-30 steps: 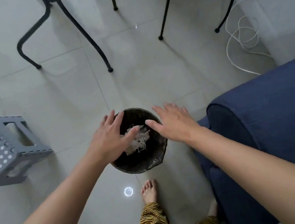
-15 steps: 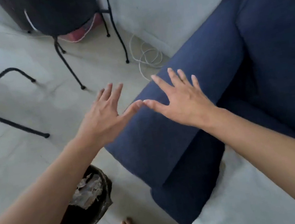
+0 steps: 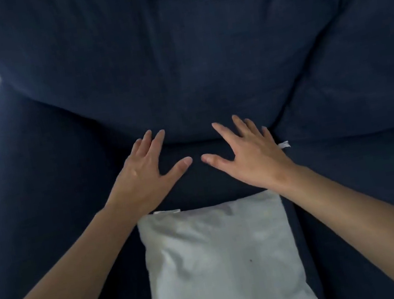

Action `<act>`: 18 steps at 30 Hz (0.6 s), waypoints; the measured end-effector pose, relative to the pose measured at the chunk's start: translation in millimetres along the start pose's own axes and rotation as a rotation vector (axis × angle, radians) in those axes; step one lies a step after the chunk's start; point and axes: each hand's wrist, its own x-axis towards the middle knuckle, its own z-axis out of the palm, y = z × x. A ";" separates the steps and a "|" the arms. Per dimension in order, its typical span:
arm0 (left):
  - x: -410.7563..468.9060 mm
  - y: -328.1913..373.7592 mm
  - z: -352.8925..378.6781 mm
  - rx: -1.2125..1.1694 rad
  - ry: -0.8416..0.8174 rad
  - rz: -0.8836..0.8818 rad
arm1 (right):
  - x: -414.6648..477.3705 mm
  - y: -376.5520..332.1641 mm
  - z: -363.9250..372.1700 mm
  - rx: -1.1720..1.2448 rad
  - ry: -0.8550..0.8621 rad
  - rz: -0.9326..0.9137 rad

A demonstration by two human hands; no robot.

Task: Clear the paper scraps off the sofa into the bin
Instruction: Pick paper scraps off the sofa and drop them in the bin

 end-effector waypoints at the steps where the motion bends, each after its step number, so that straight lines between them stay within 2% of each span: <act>1: 13.8 13.6 12.7 0.017 -0.026 0.026 | 1.4 22.5 0.6 0.014 -0.005 0.036; 10: 105.7 94.9 121.3 0.158 -0.260 0.155 | 20.9 180.4 42.8 0.161 -0.009 0.277; 18: 160.3 107.7 189.1 0.306 -0.352 0.196 | 68.5 231.0 92.0 0.311 -0.048 0.388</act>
